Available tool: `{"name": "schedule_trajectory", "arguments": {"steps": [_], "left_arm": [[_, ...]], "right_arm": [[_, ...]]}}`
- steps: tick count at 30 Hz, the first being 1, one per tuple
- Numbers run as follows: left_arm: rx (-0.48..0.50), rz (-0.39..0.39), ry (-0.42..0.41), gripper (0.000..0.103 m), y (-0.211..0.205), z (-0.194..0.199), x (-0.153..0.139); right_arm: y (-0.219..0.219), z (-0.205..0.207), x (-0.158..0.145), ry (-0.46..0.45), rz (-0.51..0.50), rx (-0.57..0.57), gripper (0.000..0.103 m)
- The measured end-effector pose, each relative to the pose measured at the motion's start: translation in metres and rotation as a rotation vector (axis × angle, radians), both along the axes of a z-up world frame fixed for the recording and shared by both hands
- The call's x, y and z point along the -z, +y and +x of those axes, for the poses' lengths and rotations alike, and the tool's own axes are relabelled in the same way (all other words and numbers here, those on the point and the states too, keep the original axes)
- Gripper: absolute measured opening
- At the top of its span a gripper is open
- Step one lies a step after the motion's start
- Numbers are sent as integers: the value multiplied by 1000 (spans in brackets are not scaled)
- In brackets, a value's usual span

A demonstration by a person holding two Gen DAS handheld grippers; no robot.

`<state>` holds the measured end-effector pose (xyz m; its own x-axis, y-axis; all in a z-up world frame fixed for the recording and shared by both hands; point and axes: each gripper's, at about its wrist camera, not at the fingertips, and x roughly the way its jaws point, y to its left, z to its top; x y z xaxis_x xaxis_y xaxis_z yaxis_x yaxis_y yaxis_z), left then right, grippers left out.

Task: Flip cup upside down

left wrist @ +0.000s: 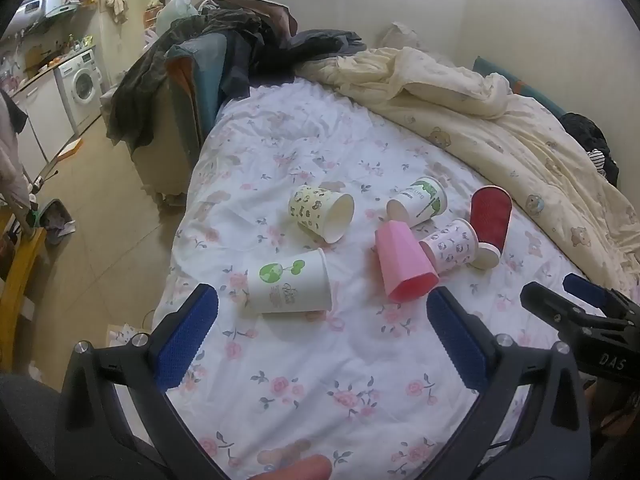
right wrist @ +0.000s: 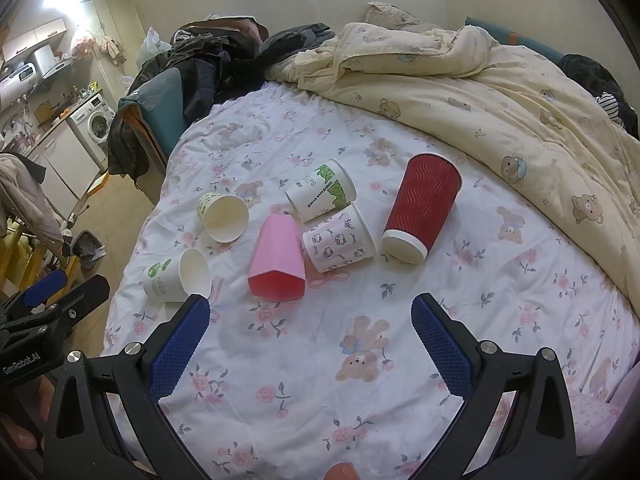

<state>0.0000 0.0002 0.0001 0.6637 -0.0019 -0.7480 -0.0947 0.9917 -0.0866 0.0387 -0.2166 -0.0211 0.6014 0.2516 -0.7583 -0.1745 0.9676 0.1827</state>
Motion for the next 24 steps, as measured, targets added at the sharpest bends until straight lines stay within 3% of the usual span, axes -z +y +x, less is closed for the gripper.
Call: {"name": "schedule_trajectory", "arguments": {"steps": [24], "left_arm": [[-2, 3, -1, 103, 0, 0, -1]], "right_arm": [[0, 0, 1, 1, -4, 0, 103]]}}
